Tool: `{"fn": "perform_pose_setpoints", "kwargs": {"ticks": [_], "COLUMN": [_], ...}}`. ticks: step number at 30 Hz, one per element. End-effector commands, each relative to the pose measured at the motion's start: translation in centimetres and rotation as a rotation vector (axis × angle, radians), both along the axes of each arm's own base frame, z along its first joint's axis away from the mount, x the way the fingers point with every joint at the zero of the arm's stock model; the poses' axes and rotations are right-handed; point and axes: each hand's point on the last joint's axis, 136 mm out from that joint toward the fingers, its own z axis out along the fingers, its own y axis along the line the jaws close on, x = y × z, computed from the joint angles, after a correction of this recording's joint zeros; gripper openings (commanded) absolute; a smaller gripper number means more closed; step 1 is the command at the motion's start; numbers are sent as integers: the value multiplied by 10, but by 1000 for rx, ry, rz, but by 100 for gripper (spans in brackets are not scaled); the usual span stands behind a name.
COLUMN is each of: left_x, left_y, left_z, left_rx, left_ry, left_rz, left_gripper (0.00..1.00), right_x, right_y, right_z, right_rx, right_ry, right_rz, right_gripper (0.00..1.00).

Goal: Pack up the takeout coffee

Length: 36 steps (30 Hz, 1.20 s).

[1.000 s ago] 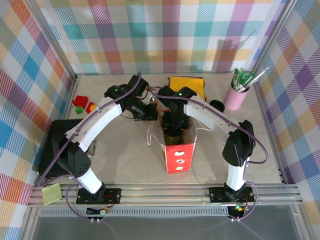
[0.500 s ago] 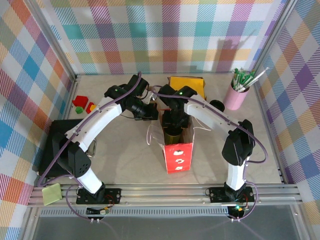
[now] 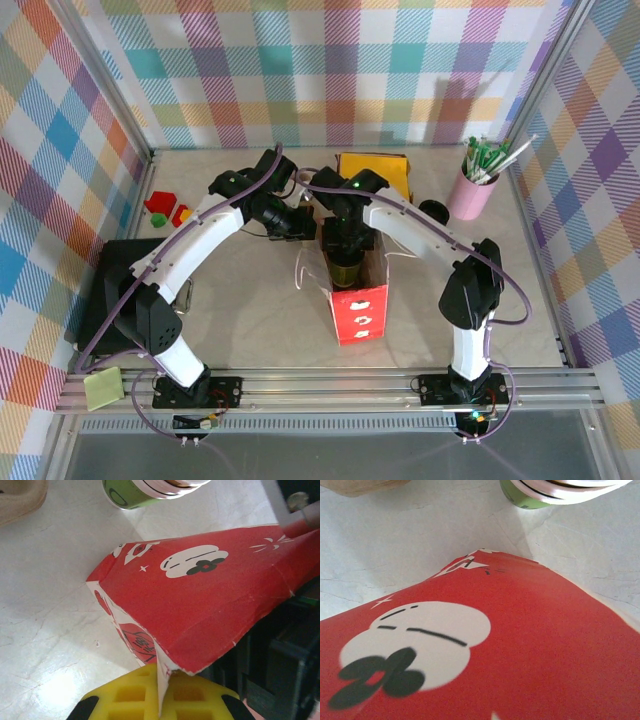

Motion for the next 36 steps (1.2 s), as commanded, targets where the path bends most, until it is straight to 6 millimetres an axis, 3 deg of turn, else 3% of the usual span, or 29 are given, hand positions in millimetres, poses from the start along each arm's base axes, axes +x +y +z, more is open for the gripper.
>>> {"fn": "perform_pose_setpoints", "kwargs": {"ticks": [1,11,19,26,36], "left_x": [1,2,5,4,2], "left_y": [5,7,7,8,10], "left_z": [-6,-7,-7,-7,-8], "left_rx": [24,21,19,19,22], "left_ry": [21,24,23,26,29], "left_rz": [8,14,18,20,22], "left_gripper": [0,0,0,0,0], "right_x": [-7,-13,1,0,-8], "right_y": [-4,-8,-3,-2,-1], "right_z": [-7,-27,1,9,-16], "right_rx": [-22,-12,12,5,1], "right_ry": [17,22,-79,-111,-48], "right_rz": [-1,-12,13,26,18], "right_gripper": [51,50,50,51,51]}}
